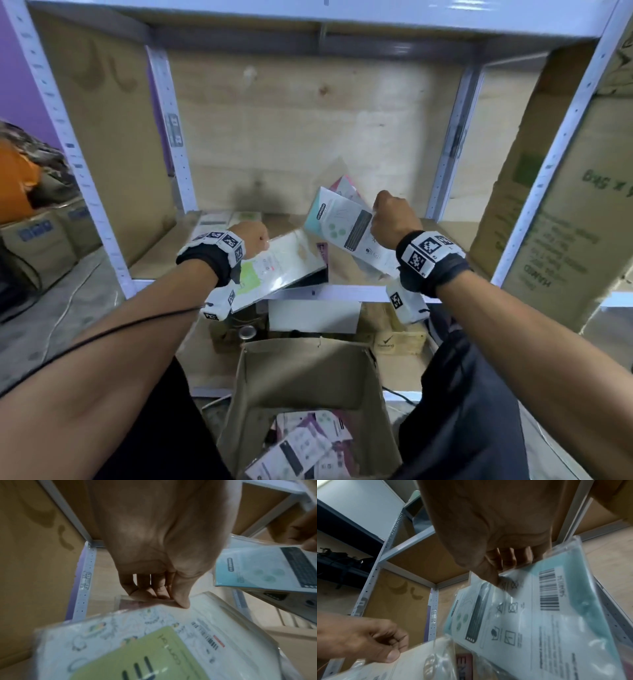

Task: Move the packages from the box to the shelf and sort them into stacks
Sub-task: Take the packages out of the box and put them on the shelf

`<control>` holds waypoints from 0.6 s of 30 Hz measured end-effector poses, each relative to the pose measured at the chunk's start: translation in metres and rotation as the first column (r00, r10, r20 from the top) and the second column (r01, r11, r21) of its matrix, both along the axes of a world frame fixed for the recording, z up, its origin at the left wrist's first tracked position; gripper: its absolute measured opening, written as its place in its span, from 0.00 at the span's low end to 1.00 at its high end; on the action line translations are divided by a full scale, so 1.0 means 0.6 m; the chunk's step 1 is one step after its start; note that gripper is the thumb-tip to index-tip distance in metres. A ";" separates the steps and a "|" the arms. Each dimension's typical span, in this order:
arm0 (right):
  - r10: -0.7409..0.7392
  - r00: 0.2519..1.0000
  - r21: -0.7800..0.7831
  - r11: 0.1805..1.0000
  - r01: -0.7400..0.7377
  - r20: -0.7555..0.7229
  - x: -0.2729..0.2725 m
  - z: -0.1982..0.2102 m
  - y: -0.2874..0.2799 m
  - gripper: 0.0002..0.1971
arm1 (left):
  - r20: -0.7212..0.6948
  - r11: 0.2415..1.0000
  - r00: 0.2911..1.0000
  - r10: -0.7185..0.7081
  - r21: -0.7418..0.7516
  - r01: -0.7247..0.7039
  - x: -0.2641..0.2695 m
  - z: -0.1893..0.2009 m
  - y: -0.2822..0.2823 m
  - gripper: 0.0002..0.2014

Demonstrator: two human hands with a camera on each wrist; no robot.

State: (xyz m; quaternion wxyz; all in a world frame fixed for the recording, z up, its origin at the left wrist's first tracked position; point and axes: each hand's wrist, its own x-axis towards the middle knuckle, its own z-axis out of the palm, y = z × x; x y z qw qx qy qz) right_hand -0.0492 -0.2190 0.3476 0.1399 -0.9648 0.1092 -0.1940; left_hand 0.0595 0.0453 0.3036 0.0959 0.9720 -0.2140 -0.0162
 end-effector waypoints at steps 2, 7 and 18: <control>-0.022 1.000 0.045 0.999 0.022 0.006 0.024 0.001 0.000 0.12 | -0.031 0.999 0.999 0.043 -0.031 -0.044 0.032 0.003 0.016 0.11; -0.054 0.997 0.112 0.992 0.059 -0.049 0.104 -0.020 0.012 0.13 | -0.150 0.951 0.976 0.156 -0.245 -0.190 0.107 -0.023 0.059 0.09; 0.088 0.977 0.473 0.881 0.014 -0.193 0.359 -0.068 0.078 0.09 | -0.362 0.597 0.845 0.393 -0.599 -0.534 0.301 -0.086 0.145 0.16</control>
